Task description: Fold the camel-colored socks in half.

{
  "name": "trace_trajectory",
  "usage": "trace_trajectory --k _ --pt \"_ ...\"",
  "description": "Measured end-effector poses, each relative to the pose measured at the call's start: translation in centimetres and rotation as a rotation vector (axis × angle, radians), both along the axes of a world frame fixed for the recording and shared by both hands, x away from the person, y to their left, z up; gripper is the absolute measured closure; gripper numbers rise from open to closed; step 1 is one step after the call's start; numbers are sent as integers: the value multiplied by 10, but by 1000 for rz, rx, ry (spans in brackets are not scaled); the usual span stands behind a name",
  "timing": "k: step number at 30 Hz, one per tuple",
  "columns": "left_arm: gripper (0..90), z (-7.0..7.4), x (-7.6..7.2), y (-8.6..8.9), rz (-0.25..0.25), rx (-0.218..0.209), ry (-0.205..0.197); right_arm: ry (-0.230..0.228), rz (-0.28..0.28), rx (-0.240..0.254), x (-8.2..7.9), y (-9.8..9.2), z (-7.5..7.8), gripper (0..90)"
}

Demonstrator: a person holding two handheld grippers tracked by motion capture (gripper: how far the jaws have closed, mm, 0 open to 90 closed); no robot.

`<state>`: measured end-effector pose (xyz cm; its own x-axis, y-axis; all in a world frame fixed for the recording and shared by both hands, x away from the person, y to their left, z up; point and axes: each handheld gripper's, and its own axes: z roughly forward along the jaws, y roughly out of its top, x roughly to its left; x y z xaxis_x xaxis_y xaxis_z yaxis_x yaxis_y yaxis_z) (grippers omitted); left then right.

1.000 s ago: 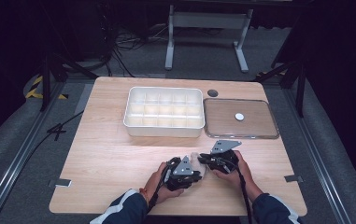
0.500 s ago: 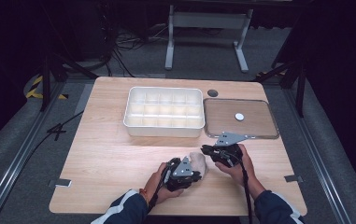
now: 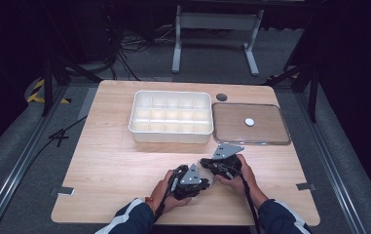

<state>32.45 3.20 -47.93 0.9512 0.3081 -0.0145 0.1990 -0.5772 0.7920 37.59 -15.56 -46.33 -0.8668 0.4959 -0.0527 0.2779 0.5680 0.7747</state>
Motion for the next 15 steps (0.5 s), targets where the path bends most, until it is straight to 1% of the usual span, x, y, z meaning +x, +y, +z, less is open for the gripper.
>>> trace_trajectory --k 3,5,6,10,11,13,15 --pt "813 0 0 0 0 -3 1 -21 -15 -37 2 5 -2 877" --pt "812 0 0 0 1 -2 0 -19 -21 -37 5 5 -4 881" --pt "811 0 0 0 1 -2 2 -8 -26 -38 5 4 -4 881" --pt "805 0 0 0 3 -1 -1 -12 -45 -48 8 -1 -4 877" --pt "805 0 1 0 4 1 1 -15 -53 -48 9 -2 -4 873" --pt "804 0 1 0 3 0 4 -5 -71 -40 11 -6 -4 871" --pt "804 0 1 0 2 -1 5 -11 -81 -40 11 -8 -3 870"
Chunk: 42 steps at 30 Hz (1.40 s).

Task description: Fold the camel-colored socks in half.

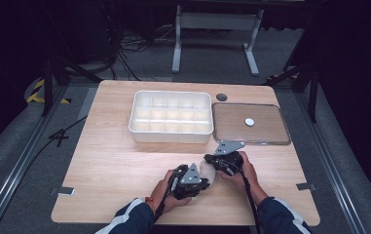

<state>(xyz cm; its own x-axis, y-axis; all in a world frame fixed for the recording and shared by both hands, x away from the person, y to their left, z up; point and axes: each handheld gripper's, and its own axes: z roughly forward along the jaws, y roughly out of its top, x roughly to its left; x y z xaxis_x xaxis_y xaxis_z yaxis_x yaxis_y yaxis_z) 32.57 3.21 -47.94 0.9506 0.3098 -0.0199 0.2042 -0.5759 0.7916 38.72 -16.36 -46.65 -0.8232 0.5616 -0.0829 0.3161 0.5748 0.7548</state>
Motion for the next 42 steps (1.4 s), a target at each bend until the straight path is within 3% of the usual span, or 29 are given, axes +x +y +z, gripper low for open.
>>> trace_trajectory --k 4,9,12,18,24,30,42 --pt "804 0 0 0 2 0 4 -14 -15 19 -1 -8 7 856" --pt "804 0 1 0 1 0 9 -1 17 124 -13 -17 26 855" --pt "805 0 1 0 0 5 6 -32 71 95 -27 -15 33 853" --pt "805 0 0 0 2 2 7 -13 101 28 -32 -16 20 847" --pt "805 0 1 0 3 4 7 16 91 -31 -26 -16 3 855" --pt "806 0 1 0 3 4 4 26 78 -43 -24 -16 3 866" --pt "808 0 2 0 7 -1 10 45 -9 -73 -12 -25 -3 866"
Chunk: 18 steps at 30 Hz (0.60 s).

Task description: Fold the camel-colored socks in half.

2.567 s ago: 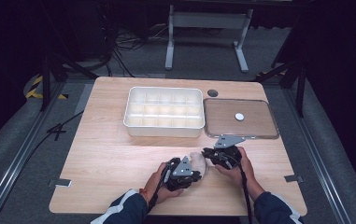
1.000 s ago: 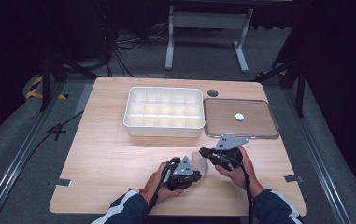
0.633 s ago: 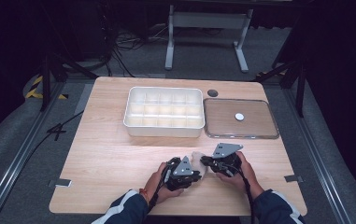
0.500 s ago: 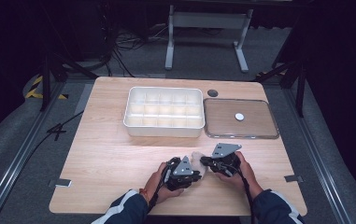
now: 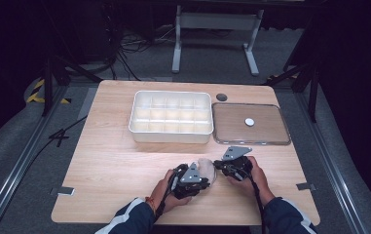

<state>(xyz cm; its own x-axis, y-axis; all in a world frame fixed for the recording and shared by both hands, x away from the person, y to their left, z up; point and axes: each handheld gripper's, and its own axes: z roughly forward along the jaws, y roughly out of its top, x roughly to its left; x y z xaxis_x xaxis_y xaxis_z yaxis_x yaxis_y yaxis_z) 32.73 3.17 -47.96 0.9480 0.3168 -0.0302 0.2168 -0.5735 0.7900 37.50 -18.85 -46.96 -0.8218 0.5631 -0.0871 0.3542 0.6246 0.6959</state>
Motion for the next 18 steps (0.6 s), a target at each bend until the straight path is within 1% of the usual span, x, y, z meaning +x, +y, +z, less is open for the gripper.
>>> trace_trajectory --k 2,3,6,7,8,9,10,11,13,15,17,18 --pt "808 0 0 0 -1 2 1 -2 -8 8 1 -3 1 859" --pt "808 0 0 0 0 1 2 -3 -15 25 1 -5 3 858" --pt "808 0 0 0 -1 2 2 -27 -9 62 -2 -6 11 838" --pt "808 0 1 0 -3 0 -3 -40 -3 87 -4 -5 15 832" --pt "808 0 0 0 -1 4 2 -47 12 118 -6 -4 18 821" --pt "808 0 0 0 -1 -3 6 -51 29 146 -7 -3 20 819" --pt "808 0 0 0 0 -3 6 -59 47 160 -9 0 21 826" --pt "808 0 0 0 0 -3 6 -59 47 160 -9 0 21 826" --pt "808 0 0 0 -1 -3 6 -62 84 177 -10 8 21 870" --pt "808 0 1 0 -1 -3 7 -59 122 157 -11 19 18 887" --pt "809 0 1 0 3 -4 9 -43 137 129 -8 28 12 893" --pt "809 0 1 0 3 -4 10 -39 133 118 -7 30 10 894"
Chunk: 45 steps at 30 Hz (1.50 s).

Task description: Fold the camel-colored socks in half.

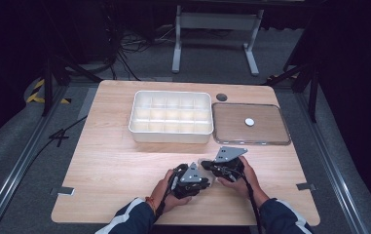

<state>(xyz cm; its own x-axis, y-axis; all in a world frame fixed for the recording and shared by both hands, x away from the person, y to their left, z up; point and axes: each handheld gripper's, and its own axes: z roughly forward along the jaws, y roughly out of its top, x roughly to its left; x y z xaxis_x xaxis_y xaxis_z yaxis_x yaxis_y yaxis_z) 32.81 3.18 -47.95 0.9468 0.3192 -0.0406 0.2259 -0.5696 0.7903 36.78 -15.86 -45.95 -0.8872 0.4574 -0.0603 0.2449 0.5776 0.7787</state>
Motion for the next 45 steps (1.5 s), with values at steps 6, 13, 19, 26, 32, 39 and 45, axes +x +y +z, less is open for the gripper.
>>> trace_trajectory --k 6,13,19,26,32,39,45 --pt "810 0 -1 0 -1 9 -9 22 -39 -3 6 -2 -6 899" --pt "810 0 -1 -1 2 4 -10 -3 -108 -42 10 -7 -9 900" --pt "810 0 0 -1 -1 16 -12 7 -174 -37 16 -23 -5 899" --pt "810 0 0 -1 0 5 -3 -20 -66 33 -3 -28 15 865" --pt "811 0 0 0 2 6 2 19 2 -60 -9 -14 0 866" --pt "811 0 0 -1 9 3 4 51 -49 -56 -2 -17 -7 890" --pt "814 0 1 0 2 4 2 52 -131 -119 5 -18 -11 892"
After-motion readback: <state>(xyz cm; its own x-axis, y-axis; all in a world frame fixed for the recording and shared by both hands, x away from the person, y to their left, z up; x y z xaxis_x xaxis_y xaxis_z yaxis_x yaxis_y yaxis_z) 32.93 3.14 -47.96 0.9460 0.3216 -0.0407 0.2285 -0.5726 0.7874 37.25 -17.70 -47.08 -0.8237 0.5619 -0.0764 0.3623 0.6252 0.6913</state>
